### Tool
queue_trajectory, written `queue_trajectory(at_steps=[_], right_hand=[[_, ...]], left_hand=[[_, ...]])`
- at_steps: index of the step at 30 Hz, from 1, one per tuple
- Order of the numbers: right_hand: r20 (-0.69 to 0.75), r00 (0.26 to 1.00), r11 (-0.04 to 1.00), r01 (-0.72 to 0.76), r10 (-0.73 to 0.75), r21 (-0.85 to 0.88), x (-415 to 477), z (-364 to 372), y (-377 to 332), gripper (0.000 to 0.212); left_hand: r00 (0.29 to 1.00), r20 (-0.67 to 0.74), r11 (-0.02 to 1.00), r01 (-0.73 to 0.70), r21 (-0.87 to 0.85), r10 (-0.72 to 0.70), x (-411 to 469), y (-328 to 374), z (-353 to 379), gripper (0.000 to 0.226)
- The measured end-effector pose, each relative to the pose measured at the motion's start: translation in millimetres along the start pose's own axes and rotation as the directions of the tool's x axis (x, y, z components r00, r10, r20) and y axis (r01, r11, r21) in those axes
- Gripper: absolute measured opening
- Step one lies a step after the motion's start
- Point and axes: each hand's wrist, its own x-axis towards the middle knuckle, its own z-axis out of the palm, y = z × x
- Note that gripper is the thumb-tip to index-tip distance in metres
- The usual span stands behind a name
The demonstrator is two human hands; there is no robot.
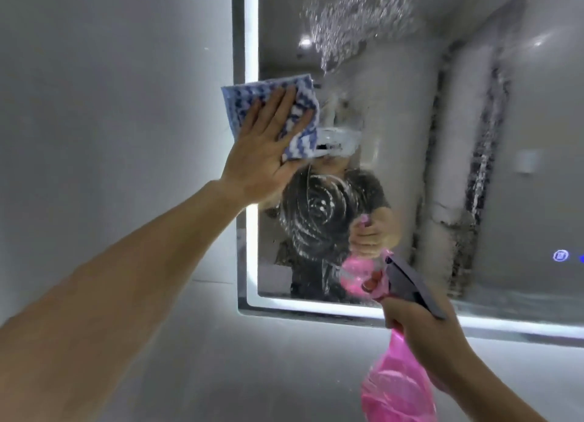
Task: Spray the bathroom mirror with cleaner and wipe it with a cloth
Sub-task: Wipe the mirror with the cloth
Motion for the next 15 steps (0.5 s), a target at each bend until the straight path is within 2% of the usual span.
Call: queue_trajectory(at_steps=[3,7,9,11,15], right_hand=[[0.014,1.0,1.0,0.014,-0.014,0.014,6.9,15.3,8.1,0.016],[0.012,1.0,1.0,-0.019,0.019,0.003,3.8,25.0,17.6,0.014],[0.01,1.0,0.999,-0.025,0.025,-0.02,-1.0,23.5,21.5,0.014],[-0.002,0.999,0.999,-0.039,0.038,-0.022,-7.4,16.9,23.9,0.011],[-0.084,0.992,0.993,-0.097,0.091,-0.066,-14.4,-1.3,24.6,0.046]], left_hand=[[0.999,0.03,0.999,-0.038,-0.02,0.039,-55.1,17.7,21.9,0.064],[0.982,0.12,0.989,-0.143,-0.023,0.145,-149.0,51.8,56.8,0.065],[0.952,0.208,0.974,-0.225,-0.02,0.224,-192.6,68.9,69.7,0.072],[0.914,0.298,0.957,-0.291,0.01,0.275,-222.7,80.4,77.5,0.066],[0.885,0.357,0.941,-0.335,0.044,0.298,-235.7,84.0,74.9,0.062]])
